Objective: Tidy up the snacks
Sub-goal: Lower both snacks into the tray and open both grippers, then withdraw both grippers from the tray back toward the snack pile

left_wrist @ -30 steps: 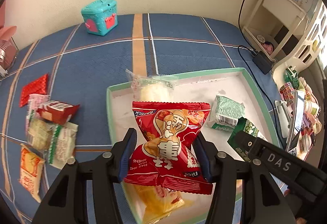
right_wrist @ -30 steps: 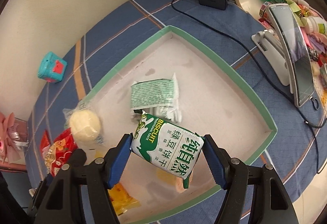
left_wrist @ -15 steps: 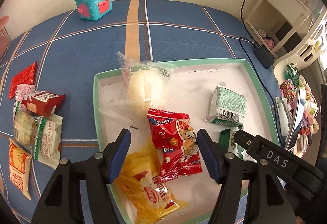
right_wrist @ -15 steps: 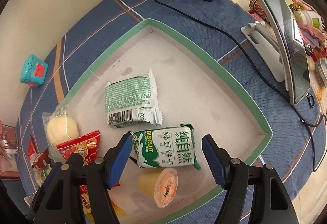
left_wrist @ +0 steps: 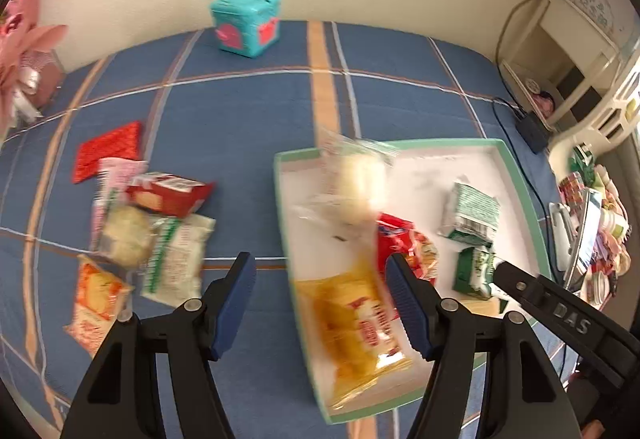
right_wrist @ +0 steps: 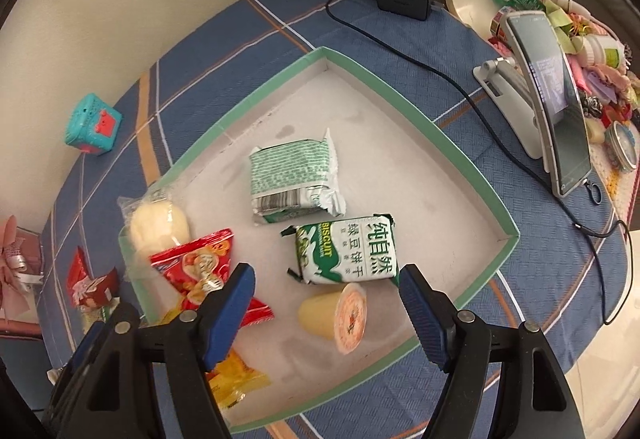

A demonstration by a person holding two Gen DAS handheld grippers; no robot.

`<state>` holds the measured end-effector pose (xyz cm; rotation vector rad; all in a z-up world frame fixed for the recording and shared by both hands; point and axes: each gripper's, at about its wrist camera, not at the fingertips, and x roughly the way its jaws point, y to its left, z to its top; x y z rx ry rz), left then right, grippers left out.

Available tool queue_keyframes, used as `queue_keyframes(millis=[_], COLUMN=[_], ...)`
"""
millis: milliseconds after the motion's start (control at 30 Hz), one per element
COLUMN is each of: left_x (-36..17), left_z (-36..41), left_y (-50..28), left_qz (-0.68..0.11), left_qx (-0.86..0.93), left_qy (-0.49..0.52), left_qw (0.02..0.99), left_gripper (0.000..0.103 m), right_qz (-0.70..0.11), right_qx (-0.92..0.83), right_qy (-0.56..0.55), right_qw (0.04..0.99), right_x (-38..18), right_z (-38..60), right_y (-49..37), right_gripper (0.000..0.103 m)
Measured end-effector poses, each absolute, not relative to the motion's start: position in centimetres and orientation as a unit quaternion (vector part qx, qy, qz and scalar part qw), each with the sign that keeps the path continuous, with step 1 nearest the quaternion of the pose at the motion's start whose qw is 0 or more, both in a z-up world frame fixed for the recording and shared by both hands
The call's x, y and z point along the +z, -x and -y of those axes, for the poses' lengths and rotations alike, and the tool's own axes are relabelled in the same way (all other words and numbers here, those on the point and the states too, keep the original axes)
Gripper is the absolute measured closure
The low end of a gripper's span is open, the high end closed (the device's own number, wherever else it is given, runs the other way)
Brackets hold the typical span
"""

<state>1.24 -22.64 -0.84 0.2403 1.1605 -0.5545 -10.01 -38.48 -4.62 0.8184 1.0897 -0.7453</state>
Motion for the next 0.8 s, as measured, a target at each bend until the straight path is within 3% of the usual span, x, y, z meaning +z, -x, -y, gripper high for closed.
queue_keyframes(millis=[800], left_x=[1.5], left_z=[14.9], left_y=[-0.5], left_qz=[-0.522], left_qx=[-0.215], left_qy=[-0.105], left_qw=[0.818], left_gripper=[0.035], right_qz=[-0.493], right_qx=[-0.307], right_qy=[-0.335], right_qw=[0.742], right_x=[-2.4], right_z=[32.1], right_y=[12.4], right_gripper=[0.026])
